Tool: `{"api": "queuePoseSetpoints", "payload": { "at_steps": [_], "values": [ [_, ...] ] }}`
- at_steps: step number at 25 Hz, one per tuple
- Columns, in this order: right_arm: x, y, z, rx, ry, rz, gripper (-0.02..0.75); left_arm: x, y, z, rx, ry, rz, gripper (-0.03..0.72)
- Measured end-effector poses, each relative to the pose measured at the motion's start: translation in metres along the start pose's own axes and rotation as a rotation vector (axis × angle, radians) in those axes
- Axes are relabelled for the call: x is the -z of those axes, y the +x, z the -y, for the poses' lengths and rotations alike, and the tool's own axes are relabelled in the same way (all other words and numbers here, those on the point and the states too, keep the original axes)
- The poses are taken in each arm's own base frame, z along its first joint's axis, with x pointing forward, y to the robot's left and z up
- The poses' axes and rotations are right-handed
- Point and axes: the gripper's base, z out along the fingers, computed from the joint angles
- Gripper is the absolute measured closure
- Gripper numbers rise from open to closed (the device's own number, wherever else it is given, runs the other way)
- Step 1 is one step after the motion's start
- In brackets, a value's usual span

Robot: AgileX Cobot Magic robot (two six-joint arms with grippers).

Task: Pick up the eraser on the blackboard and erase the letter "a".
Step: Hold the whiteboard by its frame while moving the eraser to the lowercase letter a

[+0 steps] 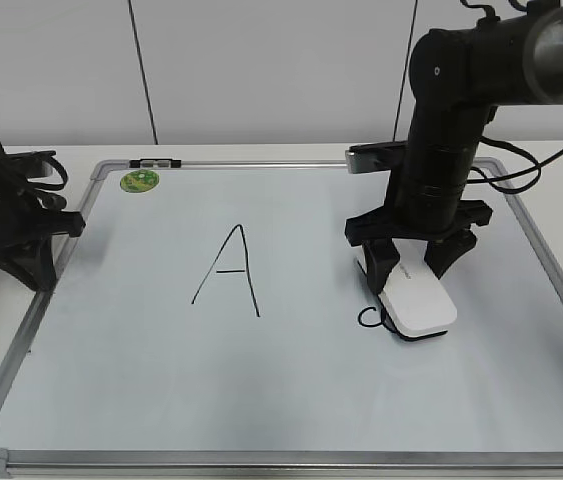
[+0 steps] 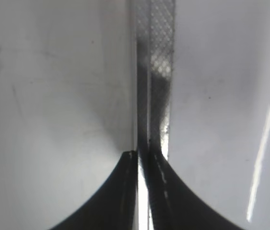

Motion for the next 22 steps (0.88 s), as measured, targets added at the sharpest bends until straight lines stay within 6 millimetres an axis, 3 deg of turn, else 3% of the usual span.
{"api": "queuePoseSetpoints", "payload": {
  "at_steps": [9,15,22],
  "values": [
    [-0.001,-0.004,0.0,0.0,0.0,0.035,0.204,0.0,0.0,0.0,0.002,0.003,0.0,0.631],
    [-0.016,-0.006,0.001,-0.004,0.0,0.002,0.204,0.0,0.0,0.0,0.002,0.003,0.0,0.625],
    [-0.019,-0.006,0.001,-0.006,-0.004,-0.004,0.204,0.0,0.0,0.0,0.004,0.005,0.0,0.624]
  ]
}}
